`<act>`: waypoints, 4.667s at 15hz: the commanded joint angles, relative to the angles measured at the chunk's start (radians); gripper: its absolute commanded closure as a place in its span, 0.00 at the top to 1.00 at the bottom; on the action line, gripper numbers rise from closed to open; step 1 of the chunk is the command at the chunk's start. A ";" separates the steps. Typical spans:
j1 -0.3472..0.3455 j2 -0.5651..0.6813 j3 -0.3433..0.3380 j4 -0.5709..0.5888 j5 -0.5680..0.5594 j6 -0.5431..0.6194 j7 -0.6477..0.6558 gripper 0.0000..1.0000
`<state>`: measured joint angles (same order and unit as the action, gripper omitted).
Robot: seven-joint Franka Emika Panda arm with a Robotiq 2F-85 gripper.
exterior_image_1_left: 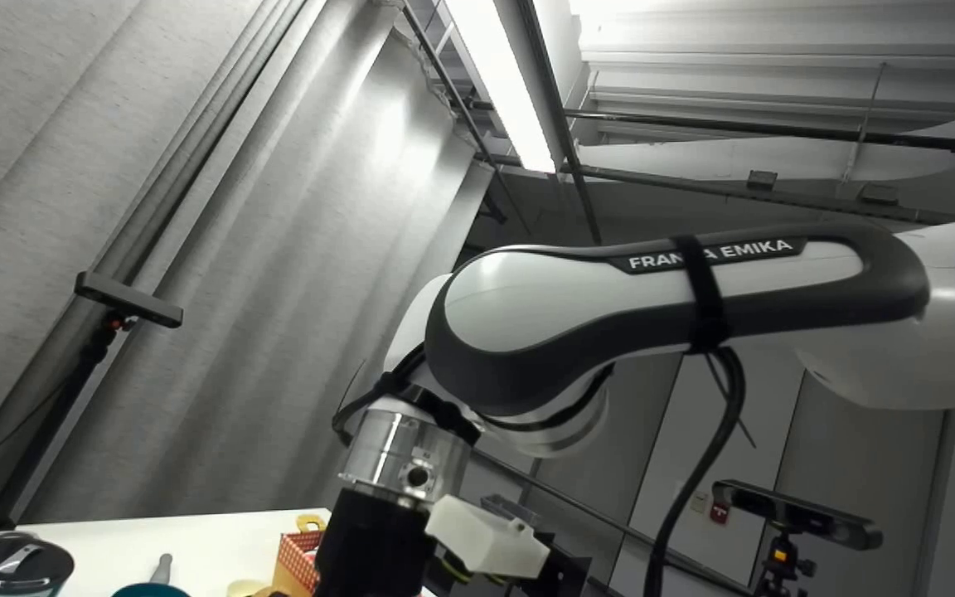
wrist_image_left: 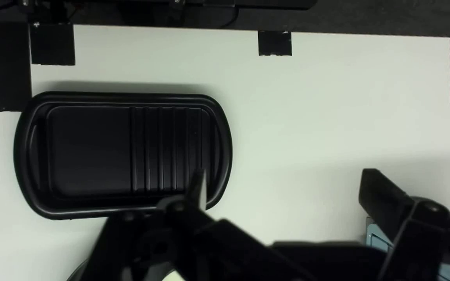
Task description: Put the white bowl in the blue cup
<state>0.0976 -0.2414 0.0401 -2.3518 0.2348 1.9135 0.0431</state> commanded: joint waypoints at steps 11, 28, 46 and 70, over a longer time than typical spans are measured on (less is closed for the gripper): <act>-0.010 -0.001 0.010 -0.001 -0.004 0.004 0.005 1.00; 0.061 0.364 0.128 0.507 -0.109 0.039 0.275 1.00; 0.014 0.445 0.020 0.475 -0.117 0.057 0.298 1.00; -0.041 0.440 -0.061 0.129 0.019 0.520 0.421 1.00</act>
<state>0.0567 0.2310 -0.0162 -2.1804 0.2667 2.3922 0.4360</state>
